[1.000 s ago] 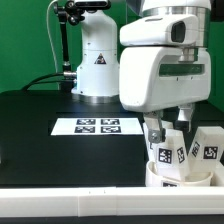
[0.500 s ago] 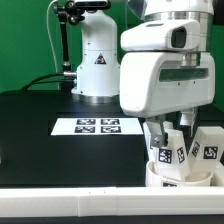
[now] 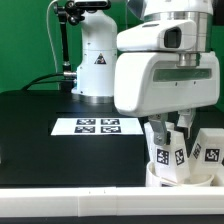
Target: Assemble stool
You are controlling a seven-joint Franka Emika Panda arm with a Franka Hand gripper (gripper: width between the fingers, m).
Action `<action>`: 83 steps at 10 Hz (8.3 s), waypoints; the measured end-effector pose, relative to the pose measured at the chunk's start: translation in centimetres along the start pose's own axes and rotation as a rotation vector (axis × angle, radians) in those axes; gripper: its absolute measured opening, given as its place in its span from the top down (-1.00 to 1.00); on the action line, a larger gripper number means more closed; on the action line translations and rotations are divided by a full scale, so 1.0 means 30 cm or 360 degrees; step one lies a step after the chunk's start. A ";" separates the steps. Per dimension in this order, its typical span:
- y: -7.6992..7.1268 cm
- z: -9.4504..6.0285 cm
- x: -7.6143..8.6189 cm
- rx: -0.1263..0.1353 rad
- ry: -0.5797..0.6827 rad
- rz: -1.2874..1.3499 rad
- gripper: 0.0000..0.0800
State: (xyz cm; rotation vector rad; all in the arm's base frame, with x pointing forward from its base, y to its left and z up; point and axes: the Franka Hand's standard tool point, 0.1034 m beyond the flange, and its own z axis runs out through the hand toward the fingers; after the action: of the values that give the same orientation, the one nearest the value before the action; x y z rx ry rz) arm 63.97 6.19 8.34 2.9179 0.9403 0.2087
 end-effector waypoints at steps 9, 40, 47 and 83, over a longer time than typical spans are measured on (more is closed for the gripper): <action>-0.007 0.001 0.002 0.0020 -0.0002 0.1350 0.15; -0.082 -0.039 0.094 0.0297 -0.0017 0.3216 -0.62; -0.083 -0.054 0.113 0.0191 0.0043 0.2221 -0.62; -0.018 0.000 0.042 0.0005 0.0050 0.1257 0.15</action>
Offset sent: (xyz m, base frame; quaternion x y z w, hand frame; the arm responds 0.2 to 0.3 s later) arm 0.0000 0.0000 0.0000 0.0000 0.0000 0.1938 0.9810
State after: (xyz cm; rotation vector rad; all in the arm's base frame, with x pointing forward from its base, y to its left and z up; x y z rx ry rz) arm 64.67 7.35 8.42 3.1191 -0.2586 0.2830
